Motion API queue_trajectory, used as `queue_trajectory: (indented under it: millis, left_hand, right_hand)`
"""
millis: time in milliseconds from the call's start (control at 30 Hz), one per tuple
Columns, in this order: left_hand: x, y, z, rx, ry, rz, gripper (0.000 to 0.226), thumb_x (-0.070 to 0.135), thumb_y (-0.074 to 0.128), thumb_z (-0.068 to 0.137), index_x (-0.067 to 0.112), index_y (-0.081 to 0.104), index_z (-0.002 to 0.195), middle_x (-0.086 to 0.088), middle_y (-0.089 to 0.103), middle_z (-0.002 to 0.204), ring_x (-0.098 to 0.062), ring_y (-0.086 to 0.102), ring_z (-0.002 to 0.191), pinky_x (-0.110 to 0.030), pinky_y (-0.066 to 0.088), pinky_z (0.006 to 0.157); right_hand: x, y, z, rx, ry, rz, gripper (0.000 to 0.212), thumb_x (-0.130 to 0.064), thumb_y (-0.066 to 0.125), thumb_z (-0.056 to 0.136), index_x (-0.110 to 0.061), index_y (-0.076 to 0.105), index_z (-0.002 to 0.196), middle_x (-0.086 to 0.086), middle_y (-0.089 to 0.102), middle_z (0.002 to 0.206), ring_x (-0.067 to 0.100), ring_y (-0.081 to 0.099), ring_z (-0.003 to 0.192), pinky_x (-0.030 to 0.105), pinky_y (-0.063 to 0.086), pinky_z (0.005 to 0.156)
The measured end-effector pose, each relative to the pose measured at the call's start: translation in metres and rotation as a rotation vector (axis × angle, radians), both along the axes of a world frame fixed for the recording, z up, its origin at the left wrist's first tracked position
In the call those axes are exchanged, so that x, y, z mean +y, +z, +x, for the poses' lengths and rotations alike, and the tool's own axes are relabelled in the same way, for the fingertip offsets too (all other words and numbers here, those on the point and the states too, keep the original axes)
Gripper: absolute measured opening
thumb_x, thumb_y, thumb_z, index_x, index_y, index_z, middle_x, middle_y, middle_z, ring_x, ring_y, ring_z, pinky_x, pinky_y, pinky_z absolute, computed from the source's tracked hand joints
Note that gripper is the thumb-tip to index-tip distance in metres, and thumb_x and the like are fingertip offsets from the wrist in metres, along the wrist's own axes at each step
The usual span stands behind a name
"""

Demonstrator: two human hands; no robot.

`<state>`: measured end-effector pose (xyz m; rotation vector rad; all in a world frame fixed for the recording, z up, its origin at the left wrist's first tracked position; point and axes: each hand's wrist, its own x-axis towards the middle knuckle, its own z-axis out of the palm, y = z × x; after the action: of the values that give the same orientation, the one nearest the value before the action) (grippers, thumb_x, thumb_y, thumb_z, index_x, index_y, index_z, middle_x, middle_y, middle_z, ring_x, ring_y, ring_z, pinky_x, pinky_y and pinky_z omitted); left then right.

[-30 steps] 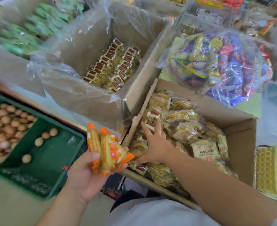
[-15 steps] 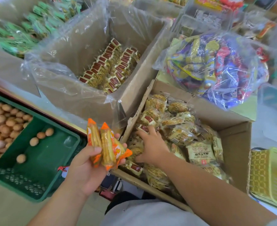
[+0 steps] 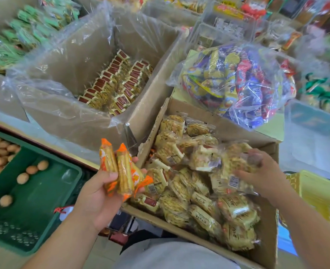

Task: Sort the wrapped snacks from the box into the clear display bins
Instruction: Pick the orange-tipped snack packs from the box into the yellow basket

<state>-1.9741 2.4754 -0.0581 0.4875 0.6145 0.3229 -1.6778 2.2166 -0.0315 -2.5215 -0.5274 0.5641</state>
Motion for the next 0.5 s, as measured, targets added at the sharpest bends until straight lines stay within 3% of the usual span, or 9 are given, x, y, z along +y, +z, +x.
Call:
queue_trajectory:
  millis: [67,133,200,300,400,500]
  left_hand:
    - [0.001,-0.001,-0.001,0.007,-0.004,0.018,0.079,0.020,0.070,0.060,0.008,0.055,0.137,-0.021,0.066,0.131,-0.044,0.069,0.110,-0.055,0.060,0.076]
    - [0.002,-0.001,-0.002,0.008,-0.013,0.028,0.079,0.020,0.072,0.059,0.008,0.057,0.136,-0.021,0.066,0.131,-0.044,0.069,0.110,-0.055,0.060,0.077]
    - [0.002,-0.002,-0.002,0.001,-0.018,0.029,0.081,0.019,0.081,0.056,0.009,0.060,0.133,-0.022,0.067,0.130,-0.046,0.068,0.112,-0.054,0.060,0.079]
    - [0.001,-0.003,-0.003,-0.026,-0.012,0.015,0.094,0.022,0.092,0.050,0.013,0.056,0.135,-0.022,0.066,0.129,-0.048,0.066,0.115,-0.054,0.058,0.083]
    - [0.001,-0.003,-0.003,-0.061,-0.011,0.007,0.083,0.021,0.091,0.054,0.016,0.059,0.131,-0.023,0.064,0.130,-0.049,0.063,0.118,-0.054,0.057,0.086]
    - [0.000,-0.005,-0.004,-0.086,-0.003,0.008,0.081,0.019,0.090,0.058,0.018,0.057,0.132,-0.025,0.062,0.133,-0.050,0.061,0.121,-0.054,0.056,0.089]
  right_hand:
    - [-0.009,-0.001,0.000,0.028,0.038,-0.163,0.080,-0.033,0.090,0.071,-0.028,0.050,0.140,0.009,0.050,0.140,0.021,0.058,0.113,0.040,0.049,0.094]
    - [-0.006,-0.005,-0.009,-0.022,0.011,-0.310,0.106,-0.049,0.087,0.070,-0.038,0.024,0.155,0.013,0.023,0.159,0.034,0.032,0.142,0.052,0.035,0.113]
    - [0.013,-0.003,-0.028,-0.231,-0.017,-0.301,0.106,-0.061,0.080,0.071,-0.041,0.018,0.155,0.006,0.011,0.164,0.034,0.014,0.151,0.057,0.022,0.118]
    - [0.059,-0.003,-0.069,-0.491,0.185,-0.035,0.082,-0.064,0.067,0.076,-0.037,0.034,0.146,-0.001,0.032,0.153,0.024,0.028,0.143,0.049,0.025,0.116]
    - [0.112,-0.024,-0.105,-0.316,0.553,-0.053,0.081,-0.067,0.062,0.079,-0.037,0.031,0.147,-0.009,0.039,0.148,0.016,0.038,0.139,0.042,0.035,0.114]
    - [0.150,-0.059,-0.117,0.020,0.617,-0.257,0.103,-0.063,0.071,0.078,-0.027,0.017,0.157,0.005,0.030,0.159,0.030,0.030,0.146,0.046,0.034,0.117]
